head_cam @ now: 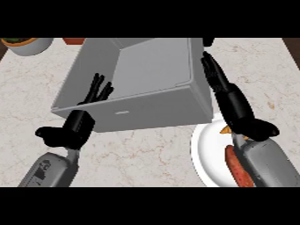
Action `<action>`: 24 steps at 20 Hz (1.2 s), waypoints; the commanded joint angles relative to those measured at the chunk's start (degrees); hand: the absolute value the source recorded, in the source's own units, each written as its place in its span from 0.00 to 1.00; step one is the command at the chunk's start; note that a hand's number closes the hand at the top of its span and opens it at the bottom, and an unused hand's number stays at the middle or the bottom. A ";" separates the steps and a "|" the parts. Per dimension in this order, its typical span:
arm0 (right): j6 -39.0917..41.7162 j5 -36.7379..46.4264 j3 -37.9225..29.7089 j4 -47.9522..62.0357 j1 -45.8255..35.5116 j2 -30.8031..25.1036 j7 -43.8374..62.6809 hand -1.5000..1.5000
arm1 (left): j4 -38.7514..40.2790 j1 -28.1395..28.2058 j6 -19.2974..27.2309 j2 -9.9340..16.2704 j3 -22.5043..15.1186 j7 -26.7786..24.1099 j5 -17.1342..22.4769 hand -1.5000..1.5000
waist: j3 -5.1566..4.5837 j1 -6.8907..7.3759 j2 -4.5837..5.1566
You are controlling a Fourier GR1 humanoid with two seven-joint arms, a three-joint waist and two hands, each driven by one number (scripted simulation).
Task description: Pick the sweet potato from the plate and place it in the cardboard box
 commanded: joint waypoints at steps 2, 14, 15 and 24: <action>10.41 -6.47 0.19 2.28 6.48 -2.53 -1.32 0.00 | 1.44 0.94 5.49 7.02 4.85 5.07 -3.56 0.50 | -0.11 -0.02 -0.13; 31.24 -4.82 3.49 7.94 18.62 -19.81 -19.17 0.00 | 7.53 9.36 12.84 19.70 11.00 6.60 -7.66 0.50 | 0.45 -0.33 0.85; 33.43 -4.79 3.50 9.16 18.45 -20.10 -22.69 0.00 | 8.07 9.93 12.62 18.83 10.37 5.95 -7.37 0.50 | 0.43 -0.07 1.04; 34.65 10.94 2.98 12.42 10.15 -34.04 -34.04 0.00 | 7.13 8.00 12.22 22.27 10.24 8.59 -6.64 0.50 | 0.07 1.28 0.19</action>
